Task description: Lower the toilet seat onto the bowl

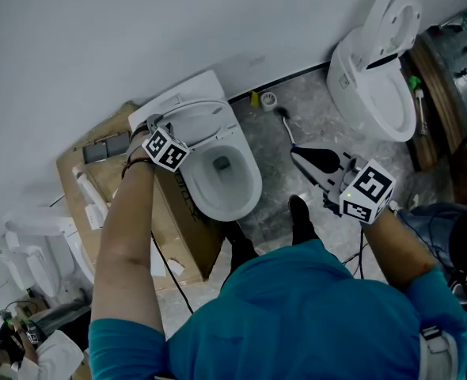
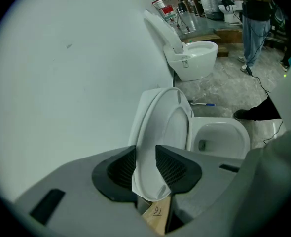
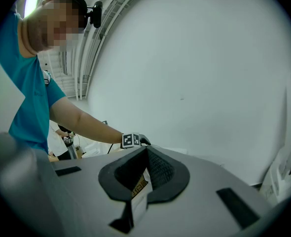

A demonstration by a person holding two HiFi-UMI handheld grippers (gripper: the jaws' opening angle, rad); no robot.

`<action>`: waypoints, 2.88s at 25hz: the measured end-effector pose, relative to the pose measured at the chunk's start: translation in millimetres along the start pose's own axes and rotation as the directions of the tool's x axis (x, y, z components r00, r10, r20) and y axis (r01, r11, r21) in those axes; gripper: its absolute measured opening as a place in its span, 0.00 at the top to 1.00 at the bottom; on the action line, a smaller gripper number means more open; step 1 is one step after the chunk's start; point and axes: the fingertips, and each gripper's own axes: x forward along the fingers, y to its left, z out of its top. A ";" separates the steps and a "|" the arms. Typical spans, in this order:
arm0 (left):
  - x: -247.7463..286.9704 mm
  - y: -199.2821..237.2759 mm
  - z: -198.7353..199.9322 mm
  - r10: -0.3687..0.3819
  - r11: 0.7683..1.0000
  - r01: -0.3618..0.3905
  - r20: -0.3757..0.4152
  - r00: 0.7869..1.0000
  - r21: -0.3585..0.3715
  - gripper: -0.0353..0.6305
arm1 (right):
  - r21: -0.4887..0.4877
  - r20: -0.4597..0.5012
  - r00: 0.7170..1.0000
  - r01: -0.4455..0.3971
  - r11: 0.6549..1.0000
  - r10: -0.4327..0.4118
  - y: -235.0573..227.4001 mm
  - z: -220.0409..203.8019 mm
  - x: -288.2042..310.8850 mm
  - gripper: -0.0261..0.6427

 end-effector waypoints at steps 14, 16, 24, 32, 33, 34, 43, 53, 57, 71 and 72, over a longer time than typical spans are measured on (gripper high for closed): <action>-38.7 -45.4 -10.7 -0.164 0.984 0.162 0.012 0.986 0.066 0.79 | -0.005 0.007 1.000 -0.027 1.000 0.027 16.5 6.1 3.6 0.98; -44.5 -56.0 -12.5 -0.178 0.979 0.177 0.004 0.984 0.099 0.79 | -0.008 0.009 0.999 -0.033 0.999 0.033 18.4 6.0 2.7 0.98; -55.1 -96.7 -8.9 -0.264 0.947 0.262 -0.014 0.964 0.186 0.84 | -0.013 0.013 0.999 -0.040 0.999 0.040 25.2 5.3 -2.2 0.97; -62.6 -137.4 -14.4 -0.372 0.907 0.371 -0.030 0.928 0.199 0.88 | -0.003 0.007 0.999 -0.036 0.999 0.036 26.6 -4.5 -3.2 0.98; -63.8 -140.6 -15.2 -0.378 0.905 0.376 -0.030 0.925 0.197 0.88 | -0.003 0.006 0.999 -0.038 0.999 0.038 27.8 -5.1 -2.8 0.98; -64.9 -144.0 -15.9 -0.382 0.904 0.381 -0.030 0.923 0.195 0.88 | -0.004 0.005 0.999 -0.041 0.999 0.041 28.9 -5.9 -2.7 0.98; -64.5 -182.0 -20.6 -0.427 0.882 0.429 -0.056 0.902 0.195 0.88 | 0.002 0.000 0.999 -0.045 0.999 0.045 28.4 -12.3 -7.6 0.98; -68.8 -208.1 -25.1 -0.471 0.861 0.472 -0.054 0.880 0.190 0.88 | 0.013 -0.008 0.999 -0.043 0.999 0.043 25.9 -20.6 -8.8 0.98; -71.1 -223.0 -27.2 -0.499 0.847 0.498 -0.049 0.865 0.185 0.86 | 0.018 -0.003 0.999 -0.040 0.999 0.041 23.6 -20.1 -8.2 0.98; -75.3 -265.7 -36.3 -0.575 0.801 0.571 -0.036 0.817 0.177 0.82 | 0.038 -0.027 0.998 -0.061 0.997 0.062 28.0 -31.9 3.8 0.98; -75.4 -269.2 -37.0 -0.581 0.797 0.577 -0.039 0.813 0.178 0.81 | 0.039 -0.029 0.998 -0.062 0.997 0.063 28.0 -32.7 4.6 0.97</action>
